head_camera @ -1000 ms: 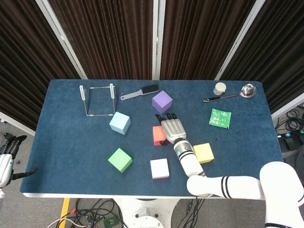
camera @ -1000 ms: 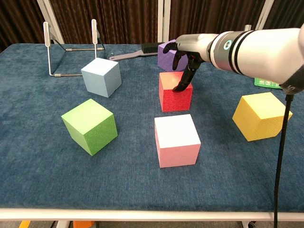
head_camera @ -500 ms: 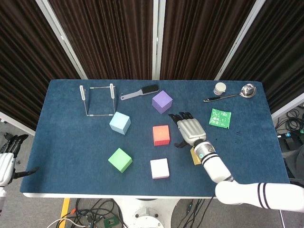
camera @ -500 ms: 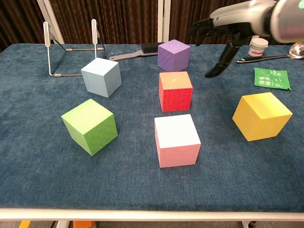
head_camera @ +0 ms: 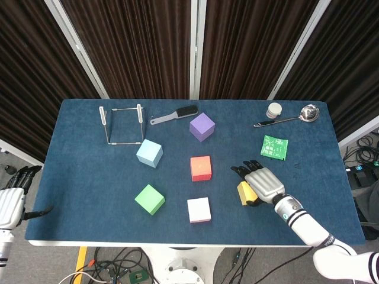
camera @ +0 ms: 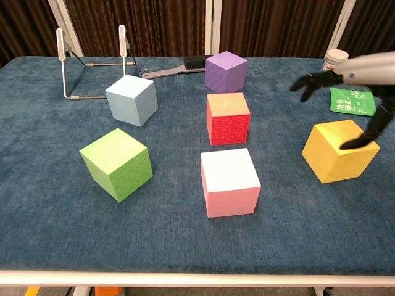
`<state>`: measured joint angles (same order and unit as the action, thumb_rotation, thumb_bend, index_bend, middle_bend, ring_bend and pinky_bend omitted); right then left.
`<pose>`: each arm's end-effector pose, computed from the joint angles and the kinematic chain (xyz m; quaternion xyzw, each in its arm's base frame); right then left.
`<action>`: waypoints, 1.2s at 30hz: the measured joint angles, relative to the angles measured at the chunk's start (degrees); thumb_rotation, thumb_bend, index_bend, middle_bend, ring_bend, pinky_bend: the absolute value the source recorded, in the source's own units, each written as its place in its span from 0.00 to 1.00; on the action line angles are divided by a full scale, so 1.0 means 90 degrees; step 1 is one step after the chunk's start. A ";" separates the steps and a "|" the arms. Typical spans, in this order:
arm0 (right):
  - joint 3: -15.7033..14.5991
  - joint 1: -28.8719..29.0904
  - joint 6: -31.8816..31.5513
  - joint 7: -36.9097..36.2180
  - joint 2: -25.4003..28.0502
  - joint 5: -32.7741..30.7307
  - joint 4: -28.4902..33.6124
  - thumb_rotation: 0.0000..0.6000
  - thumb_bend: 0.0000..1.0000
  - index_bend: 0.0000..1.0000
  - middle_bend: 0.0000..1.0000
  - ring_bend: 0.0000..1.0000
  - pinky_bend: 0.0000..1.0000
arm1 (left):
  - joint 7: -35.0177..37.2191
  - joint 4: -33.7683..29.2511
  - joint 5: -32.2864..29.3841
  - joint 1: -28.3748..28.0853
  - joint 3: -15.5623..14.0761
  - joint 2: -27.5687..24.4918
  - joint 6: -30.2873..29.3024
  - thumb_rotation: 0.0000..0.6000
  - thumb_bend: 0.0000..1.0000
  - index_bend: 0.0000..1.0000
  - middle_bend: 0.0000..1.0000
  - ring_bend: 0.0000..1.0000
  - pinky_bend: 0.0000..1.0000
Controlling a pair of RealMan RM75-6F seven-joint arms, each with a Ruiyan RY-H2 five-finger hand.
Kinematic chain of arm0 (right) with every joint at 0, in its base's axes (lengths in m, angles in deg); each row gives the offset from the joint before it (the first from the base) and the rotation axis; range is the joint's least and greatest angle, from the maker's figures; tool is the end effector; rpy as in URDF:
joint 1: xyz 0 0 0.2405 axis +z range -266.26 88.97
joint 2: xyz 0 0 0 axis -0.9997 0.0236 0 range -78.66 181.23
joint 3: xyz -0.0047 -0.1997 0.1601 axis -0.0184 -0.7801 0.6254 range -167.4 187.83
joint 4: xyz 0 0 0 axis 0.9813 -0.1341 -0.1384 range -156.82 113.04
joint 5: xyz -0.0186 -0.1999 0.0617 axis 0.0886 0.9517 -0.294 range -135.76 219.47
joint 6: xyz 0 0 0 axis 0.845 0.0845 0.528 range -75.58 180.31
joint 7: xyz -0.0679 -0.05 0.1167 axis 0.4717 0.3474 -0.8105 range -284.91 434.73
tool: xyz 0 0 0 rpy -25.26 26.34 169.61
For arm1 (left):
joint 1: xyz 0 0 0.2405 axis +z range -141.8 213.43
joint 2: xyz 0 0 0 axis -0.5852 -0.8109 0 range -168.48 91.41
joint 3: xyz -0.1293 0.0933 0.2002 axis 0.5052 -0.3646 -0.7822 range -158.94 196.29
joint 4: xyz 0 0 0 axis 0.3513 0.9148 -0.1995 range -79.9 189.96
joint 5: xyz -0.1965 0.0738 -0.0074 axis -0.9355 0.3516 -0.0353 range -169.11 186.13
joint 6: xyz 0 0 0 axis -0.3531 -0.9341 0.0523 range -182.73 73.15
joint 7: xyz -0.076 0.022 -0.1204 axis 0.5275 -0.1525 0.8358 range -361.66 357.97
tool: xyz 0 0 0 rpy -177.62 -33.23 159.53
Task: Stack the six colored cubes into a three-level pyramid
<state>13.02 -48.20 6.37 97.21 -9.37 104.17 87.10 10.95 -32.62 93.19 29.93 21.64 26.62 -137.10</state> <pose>-0.1771 -0.2913 0.0738 0.8086 -0.3794 0.2420 0.3791 -0.3280 0.1884 0.1571 -0.5614 -0.4473 -0.4234 0.5527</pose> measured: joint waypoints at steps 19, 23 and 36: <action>-0.0360 -0.0454 -0.0511 -0.0134 -0.0521 0.0853 -0.0905 1.00 0.14 0.00 0.20 0.00 0.00 | -0.0118 -0.0063 -0.0054 -0.0062 -0.0019 0.0083 0.0100 1.00 0.00 0.11 0.11 0.02 0.15; -0.0337 -0.0435 -0.0524 -0.0053 -0.0637 0.0832 -0.0977 1.00 0.18 0.00 0.30 0.00 0.00 | -0.0102 -0.0040 -0.0069 -0.0065 -0.0019 0.0095 0.0110 1.00 0.00 0.11 0.10 0.02 0.15; -0.0073 -0.0496 -0.0745 -0.0448 -0.0634 0.0825 -0.1010 1.00 0.23 0.00 0.46 0.00 0.00 | -0.0081 -0.0051 -0.0056 -0.0096 -0.0004 0.0063 0.0114 1.00 0.00 0.11 0.10 0.02 0.15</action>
<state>12.36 -52.66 -0.33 93.18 -15.07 111.60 78.01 10.22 -33.07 92.69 29.07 21.61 27.19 -136.07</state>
